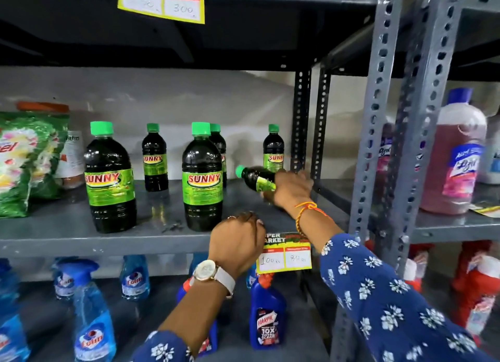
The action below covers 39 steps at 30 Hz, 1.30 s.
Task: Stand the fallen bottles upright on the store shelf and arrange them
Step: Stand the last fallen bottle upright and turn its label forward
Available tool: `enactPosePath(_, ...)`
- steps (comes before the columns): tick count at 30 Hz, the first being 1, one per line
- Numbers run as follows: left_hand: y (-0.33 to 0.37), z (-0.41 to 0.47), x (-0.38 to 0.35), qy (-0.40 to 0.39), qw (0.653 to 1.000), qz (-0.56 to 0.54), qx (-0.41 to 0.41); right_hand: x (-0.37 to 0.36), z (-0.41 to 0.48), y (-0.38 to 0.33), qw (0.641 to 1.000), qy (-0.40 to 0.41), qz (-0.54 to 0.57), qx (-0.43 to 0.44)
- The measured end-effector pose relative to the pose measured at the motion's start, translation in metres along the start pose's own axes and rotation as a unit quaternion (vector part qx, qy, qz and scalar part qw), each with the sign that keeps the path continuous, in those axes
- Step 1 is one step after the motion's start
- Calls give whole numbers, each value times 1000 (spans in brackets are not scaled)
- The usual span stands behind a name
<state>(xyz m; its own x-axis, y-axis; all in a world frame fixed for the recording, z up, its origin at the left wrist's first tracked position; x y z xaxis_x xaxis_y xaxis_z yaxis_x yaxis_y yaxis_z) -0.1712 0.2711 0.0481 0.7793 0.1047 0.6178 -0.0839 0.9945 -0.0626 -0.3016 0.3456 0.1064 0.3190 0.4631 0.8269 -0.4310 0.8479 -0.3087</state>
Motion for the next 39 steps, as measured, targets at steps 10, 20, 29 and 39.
enactPosePath(10, 5, -1, 3, -3, 1000, 4, 13, -8, -18, 29, 808, -88, 582, 7)
enactPosePath(20, 3, -2, 2, 11, 1000, -8, 24, 0, -27, 38, 843, -46, 535, -11)
enactPosePath(29, 3, -3, 2, 15, 999, -14, 28, -12, -20, 40, 817, -82, 571, -24)
enactPosePath(39, 3, -4, 1, 12, 999, -29, 31, -12, -20, 39, 796, -114, 595, -6)
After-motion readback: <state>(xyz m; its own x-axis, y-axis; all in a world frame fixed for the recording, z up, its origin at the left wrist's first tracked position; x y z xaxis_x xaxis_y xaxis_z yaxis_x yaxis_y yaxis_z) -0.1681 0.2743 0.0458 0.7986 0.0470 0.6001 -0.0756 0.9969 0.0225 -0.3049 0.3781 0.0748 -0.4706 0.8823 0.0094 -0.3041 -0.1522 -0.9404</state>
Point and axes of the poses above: each hand's wrist, its own z-axis towards the middle knuckle, its own x-axis out of the back of the hand, y = z × x, the point moved 5 cm from there along z, towards the middle knuckle, and after that the axes turned 5 degrees about z, right-handed, at the moved point
